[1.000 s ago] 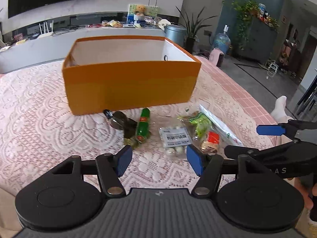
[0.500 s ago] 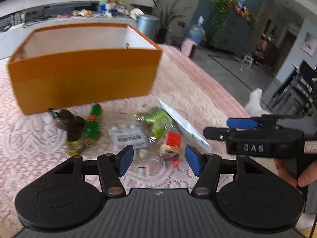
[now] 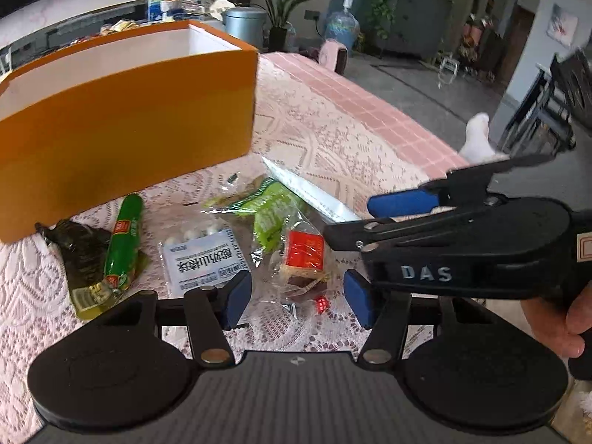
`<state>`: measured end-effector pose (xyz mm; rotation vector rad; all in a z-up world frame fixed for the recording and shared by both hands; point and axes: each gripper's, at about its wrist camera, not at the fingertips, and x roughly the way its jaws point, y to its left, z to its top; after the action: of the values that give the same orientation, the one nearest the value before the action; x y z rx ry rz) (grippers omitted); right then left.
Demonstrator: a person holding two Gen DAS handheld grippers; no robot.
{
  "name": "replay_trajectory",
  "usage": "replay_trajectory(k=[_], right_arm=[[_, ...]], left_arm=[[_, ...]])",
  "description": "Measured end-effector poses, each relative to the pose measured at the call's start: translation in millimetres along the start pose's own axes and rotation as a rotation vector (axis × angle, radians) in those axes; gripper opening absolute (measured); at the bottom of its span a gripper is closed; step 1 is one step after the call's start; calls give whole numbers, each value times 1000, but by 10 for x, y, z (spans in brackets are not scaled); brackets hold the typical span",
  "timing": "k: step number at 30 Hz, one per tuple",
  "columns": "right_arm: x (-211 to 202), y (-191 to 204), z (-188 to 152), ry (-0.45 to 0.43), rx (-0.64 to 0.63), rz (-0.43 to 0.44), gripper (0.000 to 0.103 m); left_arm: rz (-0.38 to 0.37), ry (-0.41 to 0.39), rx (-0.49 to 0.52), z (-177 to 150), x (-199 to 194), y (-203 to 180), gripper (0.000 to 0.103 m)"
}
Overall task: Organize snacks
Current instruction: 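Grasp the clear red-label packet with the left tool while the right tool grasps the white bag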
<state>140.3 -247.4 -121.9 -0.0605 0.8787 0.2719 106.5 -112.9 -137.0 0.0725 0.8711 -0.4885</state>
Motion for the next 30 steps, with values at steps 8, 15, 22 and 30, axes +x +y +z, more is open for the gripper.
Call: replay_trajectory(k=[8,15,22,30], right_arm=[[165,8,-2,33,-16,-20,26],[166,38,-23,23,-22,-29,20],[120,63,-42,3,-23,-48,6],[39,56,-54,-23,-16,-48,4]], left_arm=[[1,23,35,12,74,-81,63],[19,21,60,16,97,-128,44],[24,-10,28,3,8,-70,40],[38,-35,1,-15,-158,-24,39]])
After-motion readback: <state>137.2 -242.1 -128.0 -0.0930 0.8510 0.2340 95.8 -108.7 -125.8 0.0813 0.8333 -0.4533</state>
